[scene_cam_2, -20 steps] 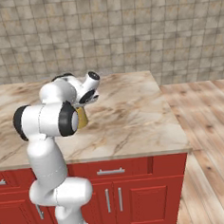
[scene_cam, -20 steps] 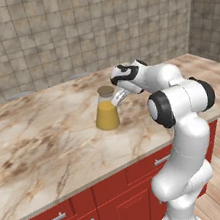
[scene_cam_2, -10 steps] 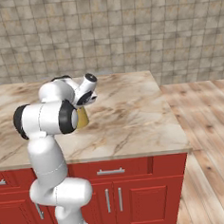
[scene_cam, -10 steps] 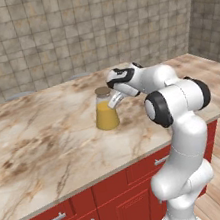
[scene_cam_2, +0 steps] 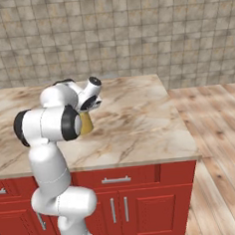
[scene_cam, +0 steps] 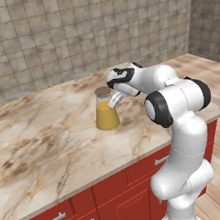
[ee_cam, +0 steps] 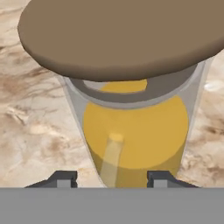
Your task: Place the pitcher and cup on the dining counter for serving.
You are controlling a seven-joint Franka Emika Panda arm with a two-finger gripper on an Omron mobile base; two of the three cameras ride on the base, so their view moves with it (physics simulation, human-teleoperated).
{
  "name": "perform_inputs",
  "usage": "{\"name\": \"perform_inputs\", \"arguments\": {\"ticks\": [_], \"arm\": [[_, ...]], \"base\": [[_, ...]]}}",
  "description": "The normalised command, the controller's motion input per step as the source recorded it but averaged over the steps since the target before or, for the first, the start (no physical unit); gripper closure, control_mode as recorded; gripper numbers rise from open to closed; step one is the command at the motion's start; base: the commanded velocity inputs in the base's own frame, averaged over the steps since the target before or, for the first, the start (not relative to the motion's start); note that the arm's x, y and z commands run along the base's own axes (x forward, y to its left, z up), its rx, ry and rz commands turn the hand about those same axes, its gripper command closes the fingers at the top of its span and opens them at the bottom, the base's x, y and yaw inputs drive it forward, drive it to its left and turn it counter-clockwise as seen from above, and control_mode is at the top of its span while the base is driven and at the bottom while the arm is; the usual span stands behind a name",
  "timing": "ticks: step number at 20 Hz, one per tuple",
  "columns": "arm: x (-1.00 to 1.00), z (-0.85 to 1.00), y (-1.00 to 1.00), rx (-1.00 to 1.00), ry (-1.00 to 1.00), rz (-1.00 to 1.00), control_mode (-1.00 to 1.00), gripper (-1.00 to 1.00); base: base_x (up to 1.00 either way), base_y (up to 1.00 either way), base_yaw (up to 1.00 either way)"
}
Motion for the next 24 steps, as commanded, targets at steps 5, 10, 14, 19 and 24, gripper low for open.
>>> {"name": "perform_inputs", "arguments": {"ticks": [5,10,14,19,24], "arm": [[-0.15,0.00,0.00,0.00,0.00,0.00,-1.00,-1.00],[-0.42,0.10,-0.04,0.00,0.00,-0.02,-1.00,-1.00],[-0.80,0.32,-0.16,0.00,0.00,-0.11,-1.00,-1.00],[-1.00,0.42,-0.19,0.00,0.00,-0.19,-1.00,-1.00],[-1.00,0.49,-0.13,0.00,0.00,-0.23,-1.00,-1.00]], "base": [[0.00,0.00,0.00],[0.00,0.00,0.00],[0.00,0.00,0.00],[0.00,0.00,0.00],[0.00,0.00,0.00]]}}
